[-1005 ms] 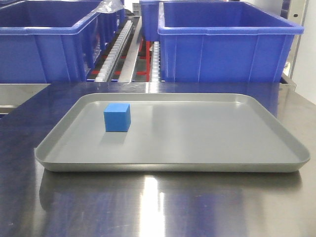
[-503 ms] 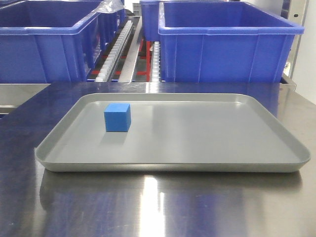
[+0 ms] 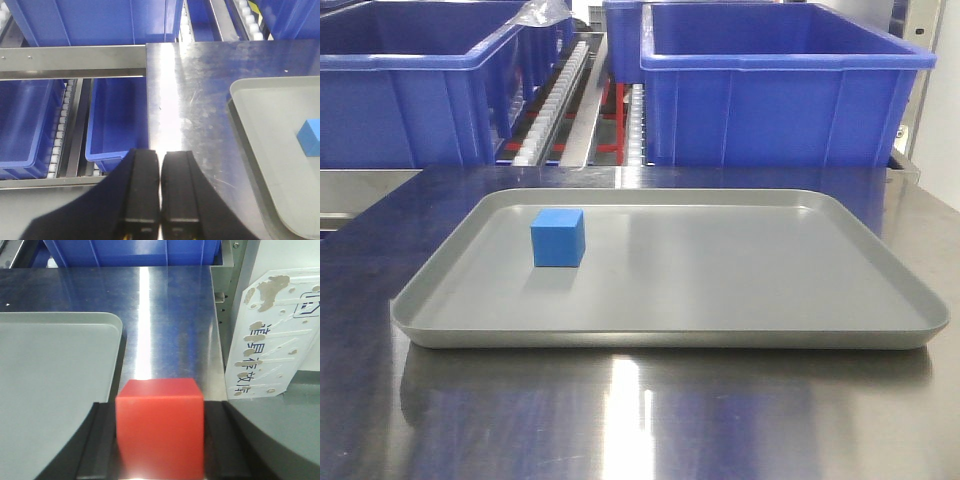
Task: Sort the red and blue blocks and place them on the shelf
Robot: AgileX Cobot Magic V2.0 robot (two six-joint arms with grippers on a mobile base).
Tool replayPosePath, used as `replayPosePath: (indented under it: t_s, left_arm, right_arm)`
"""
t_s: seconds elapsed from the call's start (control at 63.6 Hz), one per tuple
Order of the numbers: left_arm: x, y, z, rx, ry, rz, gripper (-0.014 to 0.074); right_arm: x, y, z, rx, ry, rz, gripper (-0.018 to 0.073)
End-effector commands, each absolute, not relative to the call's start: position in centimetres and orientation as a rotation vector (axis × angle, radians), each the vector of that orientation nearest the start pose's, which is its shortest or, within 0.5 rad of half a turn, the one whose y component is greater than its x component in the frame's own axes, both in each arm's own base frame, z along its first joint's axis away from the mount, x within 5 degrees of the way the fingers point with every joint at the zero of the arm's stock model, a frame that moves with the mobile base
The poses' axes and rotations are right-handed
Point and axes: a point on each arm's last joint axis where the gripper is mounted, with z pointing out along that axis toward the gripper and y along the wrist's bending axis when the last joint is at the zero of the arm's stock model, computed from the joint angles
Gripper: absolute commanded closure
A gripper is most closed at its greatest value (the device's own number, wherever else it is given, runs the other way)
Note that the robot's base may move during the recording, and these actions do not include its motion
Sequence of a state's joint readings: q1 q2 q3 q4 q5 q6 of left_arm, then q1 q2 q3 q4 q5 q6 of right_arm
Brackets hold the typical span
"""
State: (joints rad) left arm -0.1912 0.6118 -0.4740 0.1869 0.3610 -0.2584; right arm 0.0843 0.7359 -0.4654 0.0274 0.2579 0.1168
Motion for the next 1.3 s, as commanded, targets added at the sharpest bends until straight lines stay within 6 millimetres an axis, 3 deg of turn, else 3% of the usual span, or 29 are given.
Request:
replayPosePath:
  t_s: [0.0, 0.189, 1.068, 1.147, 1.288]
  left_arm:
    - [12.84, -2.04, 30.72, 0.077, 1.885, -0.133, 0.0472]
    - [12.61, -1.87, 30.06, 0.069, 1.962, -0.112, 0.0472]
    - [12.59, -1.91, 30.01, 0.057, 1.969, -0.127, 0.0471]
    - [12.59, -1.92, 30.01, 0.056, 1.970, -0.129, 0.0447]
    - [12.58, -1.92, 30.01, 0.054, 1.970, -0.131, 0.0306]
  right_arm:
    - [15.16, 1.22, 29.47, 0.043, 1.905, 0.142, 0.0502]
    - [15.16, 1.22, 29.47, 0.043, 1.905, 0.142, 0.0502]
    - [15.16, 1.22, 29.47, 0.043, 1.905, 0.142, 0.0502]
    - [15.16, 1.22, 29.47, 0.043, 1.905, 0.142, 0.0502]
    - [15.16, 1.22, 29.47, 0.043, 1.905, 0.142, 0.0502]
